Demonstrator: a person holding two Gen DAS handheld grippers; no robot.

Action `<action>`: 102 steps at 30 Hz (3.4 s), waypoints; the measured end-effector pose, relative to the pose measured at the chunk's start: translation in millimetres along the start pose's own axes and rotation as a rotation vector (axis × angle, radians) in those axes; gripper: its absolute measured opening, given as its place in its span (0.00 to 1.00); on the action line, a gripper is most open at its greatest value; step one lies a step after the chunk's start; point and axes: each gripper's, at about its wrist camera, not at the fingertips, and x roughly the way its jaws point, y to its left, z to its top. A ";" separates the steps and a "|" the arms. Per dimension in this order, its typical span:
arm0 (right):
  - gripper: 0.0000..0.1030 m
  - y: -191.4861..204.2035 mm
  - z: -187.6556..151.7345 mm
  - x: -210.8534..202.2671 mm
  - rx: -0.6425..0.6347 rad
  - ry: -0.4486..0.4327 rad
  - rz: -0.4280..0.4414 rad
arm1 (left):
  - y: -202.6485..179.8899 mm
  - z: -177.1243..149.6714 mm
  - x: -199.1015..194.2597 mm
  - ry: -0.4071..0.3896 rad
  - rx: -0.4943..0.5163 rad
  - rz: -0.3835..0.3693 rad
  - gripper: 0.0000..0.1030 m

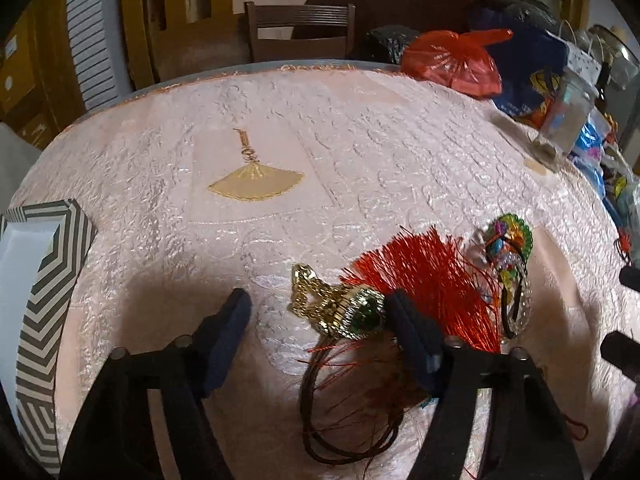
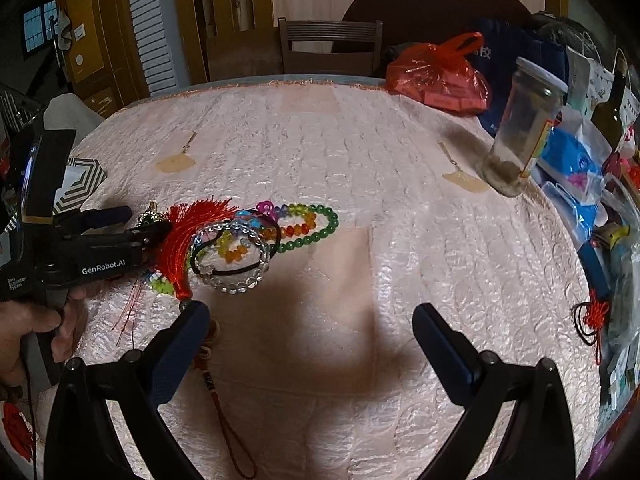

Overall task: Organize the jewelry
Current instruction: 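Grasp the gold green-gem brooch with the left tool while the right tool approaches the crystal bracelet, then grasp the clear crystal bead bracelet with the right tool while the left tool lifts the brooch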

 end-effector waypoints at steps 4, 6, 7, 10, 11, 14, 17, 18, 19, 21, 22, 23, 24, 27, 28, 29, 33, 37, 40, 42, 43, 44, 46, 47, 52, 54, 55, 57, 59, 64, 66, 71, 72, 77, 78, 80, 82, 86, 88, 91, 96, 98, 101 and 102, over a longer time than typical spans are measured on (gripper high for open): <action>1.00 1.5 0.3 -1.2 -0.007 0.000 -0.001 | 5.5 0.3 -1.7 -0.008 -0.019 -0.012 0.66; 1.00 1.9 -0.1 -1.4 -0.008 0.000 -0.004 | 6.7 0.6 -2.6 -0.012 -0.024 -0.016 0.60; 1.00 1.9 -0.2 -1.2 -0.007 0.000 -0.005 | 6.4 0.9 -2.8 -0.014 -0.023 -0.018 0.53; 1.00 -0.3 0.1 -0.4 0.001 -0.001 -0.008 | 4.9 -0.1 -4.1 -0.015 -0.012 -0.031 0.43; 1.00 -1.4 0.2 0.0 0.004 -0.001 -0.009 | 4.6 -1.0 -4.8 -0.015 -0.009 -0.029 0.40; 1.00 -3.0 0.6 0.6 0.007 -0.002 -0.017 | 10.4 -4.9 -10.6 -0.019 -0.022 -0.045 0.40; 1.00 -5.0 0.8 0.6 0.017 -0.003 -0.016 | 15.9 -10.5 -22.2 -0.043 -0.024 -0.051 0.38; 1.00 -5.5 0.9 0.8 0.021 -0.003 -0.013 | 16.9 -12.2 -25.3 -0.045 -0.023 -0.055 0.38; 1.00 -5.7 1.0 1.0 0.024 -0.002 -0.011 | 18.3 -15.2 -31.2 -0.051 -0.019 -0.053 0.38; 1.00 -5.7 1.0 2.0 0.028 0.002 -0.004 | 19.0 -20.4 -43.0 -0.069 -0.006 -0.038 0.38; 1.00 -5.9 0.9 3.0 0.029 0.005 0.000 | 20.0 -24.4 -49.3 -0.076 -0.003 -0.030 0.38; 1.00 -5.4 0.7 3.7 0.030 0.008 0.002 | 20.3 -28.0 -53.8 -0.076 0.000 -0.019 0.38; 1.00 -5.7 0.4 4.9 0.033 0.011 0.008 | 20.9 -31.2 -56.7 -0.073 0.004 -0.005 0.38; 1.00 -7.8 0.4 9.9 0.059 0.014 0.060 | 27.2 -44.0 -63.5 -0.052 -0.020 0.033 0.38; 0.98 -7.9 0.4 11.0 0.068 0.012 0.080 | 29.4 -46.9 -64.5 -0.047 -0.032 0.038 0.38; 0.96 -8.0 1.4 12.7 0.078 0.007 0.108 | 32.2 -50.8 -65.5 -0.043 -0.048 0.046 0.38; 0.76 -3.3 7.7 26.8 0.067 -0.003 0.153 | 41.3 -63.8 -63.1 -0.033 -0.104 0.070 0.38; 0.43 2.0 15.9 42.4 0.050 -0.025 0.167 | 49.2 -67.4 -61.7 -0.035 -0.157 0.051 0.38; 0.29 4.4 18.6 57.2 0.042 -0.022 0.210 | 47.7 -67.1 -61.2 -0.035 -0.155 0.053 0.38; 0.24 9.1 19.7 65.3 0.021 -0.019 0.221 | 47.5 -66.7 -60.6 -0.033 -0.154 0.053 0.38; 0.22 11.4 20.0 68.8 0.013 -0.016 0.227 | 47.5 -66.7 -60.7 -0.034 -0.154 0.053 0.38; 0.21 13.6 21.4 70.3 0.003 -0.020 0.228 | 47.4 -66.7 -60.6 -0.034 -0.154 0.054 0.39; 0.13 13.9 23.3 72.8 0.003 -0.018 0.243 | 47.1 -66.4 -60.4 -0.033 -0.151 0.058 0.38; 0.09 13.4 22.8 73.1 0.008 -0.016 0.242 | 46.8 -66.3 -60.0 -0.032 -0.148 0.061 0.38; 0.08 12.0 19.0 62.3 0.017 -0.029 0.223 | 44.4 -66.5 -59.4 -0.028 -0.138 0.074 0.38; 0.08 11.7 19.5 48.4 0.031 -0.060 0.233 | 43.7 -66.2 -59.3 -0.028 -0.138 0.075 0.39; 0.08 10.2 19.5 42.6 0.035 -0.072 0.237 | 43.4 -66.2 -59.2 -0.027 -0.137 0.077 0.39; 0.08 8.1 20.0 26.8 0.052 -0.108 0.247 | 42.7 -66.1 -59.0 -0.027 -0.134 0.080 0.39; 0.08 4.1 20.5 13.2 0.068 -0.141 0.255 | 42.2 -65.9 -58.8 -0.026 -0.132 0.083 0.39; 0.08 -11.1 20.8 -16.3 0.119 -0.192 0.263 | 39.3 -65.4 -58.2 -0.023 -0.122 0.096 0.39; 0.08 -17.8 19.5 -23.5 0.138 -0.197 0.268 | 38.9 -65.3 -57.8 -0.022 -0.119 0.100 0.39; 0.08 -27.0 15.3 -38.1 0.147 -0.220 0.291 | 36.9 -65.0 -57.4 -0.019 -0.109 0.113 0.39; 0.08 -28.8 14.8 -41.9 0.150 -0.229 0.302 | 36.9 -64.9 -57.2 -0.019 -0.109 0.113 0.39; 0.08 -34.1 12.0 -53.8 0.171 -0.265 0.349 | 36.6 -64.8 -57.1 -0.019 -0.108 0.114 0.39; 0.08 -34.1 11.5 -55.2 0.174 -0.268 0.356 | 36.6 -64.8 -57.1 -0.019 -0.106 0.116 0.39; 0.08 -32.0 10.1 -55.5 0.171 -0.268 0.357 | 36.8 -64.7 -57.2 -0.020 -0.106 0.118 0.38; 0.08 -28.1 8.7 -51.9 0.166 -0.249 0.345 | 35.8 -64.5 -57.3 -0.020 -0.100 0.126 0.38; 0.08 -12.9 6.6 -37.5 0.118 -0.184 0.281 | 27.6 -64.1 -62.2 -0.010 -0.079 0.148 0.37; 0.08 -4.6 6.0 -29.9 0.094 -0.152 0.254 | 24.4 -63.2 -69.8 -0.016 -0.084 0.144 0.37; 0.08 6.0 5.6 -26.1 0.066 -0.135 0.235 | 16.3 -59.7 -84.4 -0.040 -0.064 0.163 0.37; 0.08 14.9 7.1 -23.3 0.045 -0.121 0.216 | 8.0 -56.5 -100.7 -0.061 -0.042 0.176 0.37; 0.08 16.8 7.6 -21.4 0.046 -0.108 0.204 | 7.5 -56.0 -103.6 -0.059 -0.041 0.177 0.37; 0.08 19.9 7.3 -20.7 0.042 -0.098 0.193 | 8.5 -55.4 -106.3 -0.060 -0.050 0.179 0.37; 0.08 21.2 7.1 -21.1 0.039 -0.097 0.192 | 10.1 -56.0 -107.1 -0.060 -0.056 0.180 0.37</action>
